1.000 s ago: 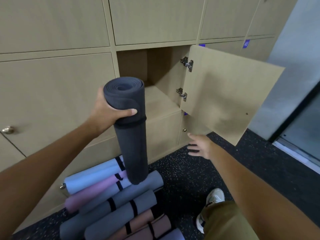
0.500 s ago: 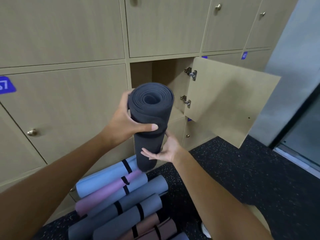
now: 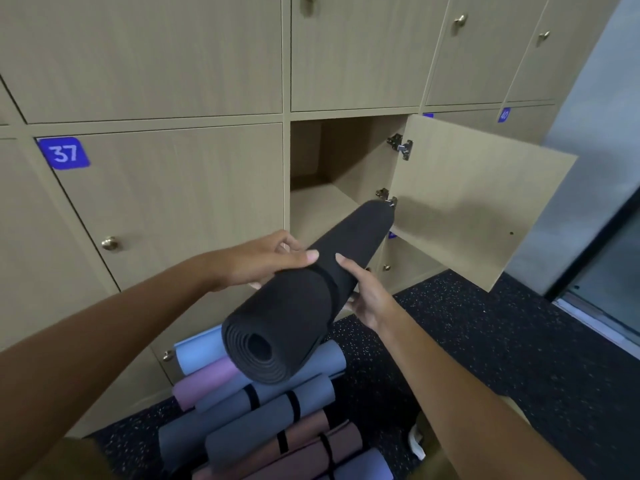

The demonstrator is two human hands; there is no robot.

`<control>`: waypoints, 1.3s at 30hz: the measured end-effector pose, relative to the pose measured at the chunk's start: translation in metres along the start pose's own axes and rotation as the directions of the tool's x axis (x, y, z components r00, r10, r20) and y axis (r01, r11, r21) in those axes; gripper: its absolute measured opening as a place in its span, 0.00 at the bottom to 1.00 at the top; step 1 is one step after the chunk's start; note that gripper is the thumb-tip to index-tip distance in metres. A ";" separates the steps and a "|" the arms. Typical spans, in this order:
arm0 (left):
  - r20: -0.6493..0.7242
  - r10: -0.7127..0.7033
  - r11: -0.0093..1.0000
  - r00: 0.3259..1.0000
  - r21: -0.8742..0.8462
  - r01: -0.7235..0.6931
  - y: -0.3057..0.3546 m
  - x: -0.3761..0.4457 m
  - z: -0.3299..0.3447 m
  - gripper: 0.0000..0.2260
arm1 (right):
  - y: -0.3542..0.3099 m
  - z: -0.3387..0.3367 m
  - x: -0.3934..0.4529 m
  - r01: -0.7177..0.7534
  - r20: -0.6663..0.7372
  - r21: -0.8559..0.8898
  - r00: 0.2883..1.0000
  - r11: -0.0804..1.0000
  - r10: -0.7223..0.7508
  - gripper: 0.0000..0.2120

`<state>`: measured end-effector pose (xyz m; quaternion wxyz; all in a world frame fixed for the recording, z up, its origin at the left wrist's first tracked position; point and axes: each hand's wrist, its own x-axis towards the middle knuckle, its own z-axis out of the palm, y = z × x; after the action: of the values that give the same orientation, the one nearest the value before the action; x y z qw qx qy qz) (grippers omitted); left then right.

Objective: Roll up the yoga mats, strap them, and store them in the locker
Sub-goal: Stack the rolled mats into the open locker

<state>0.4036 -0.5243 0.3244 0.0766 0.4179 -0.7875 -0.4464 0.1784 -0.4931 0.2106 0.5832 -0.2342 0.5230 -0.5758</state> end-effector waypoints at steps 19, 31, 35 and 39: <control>-0.165 -0.168 0.799 0.972 -0.600 0.037 -0.060 0.125 0.049 0.27 | -0.026 -0.037 0.091 0.279 -0.010 -0.179 0.958 0.944 -0.285 0.32; -0.431 -0.149 0.967 0.890 -0.252 0.040 -0.045 0.286 0.026 0.52 | 0.010 -0.144 0.164 0.196 -0.150 -0.491 0.941 0.849 -0.304 0.10; -0.525 -0.152 0.982 0.837 -0.175 0.069 -0.040 0.336 0.013 0.49 | 0.013 -0.153 0.190 0.204 -0.127 -0.589 0.932 0.782 -0.339 0.13; -0.596 -0.149 0.988 0.789 -0.120 0.095 -0.041 0.369 0.002 0.49 | 0.026 -0.165 0.206 0.195 -0.101 -0.667 0.933 0.719 -0.347 0.14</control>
<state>0.1910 -0.8017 0.1985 0.3115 0.5844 -0.6742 -0.3269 0.0009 -0.6215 0.0607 0.3139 -0.4301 0.7097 -0.4613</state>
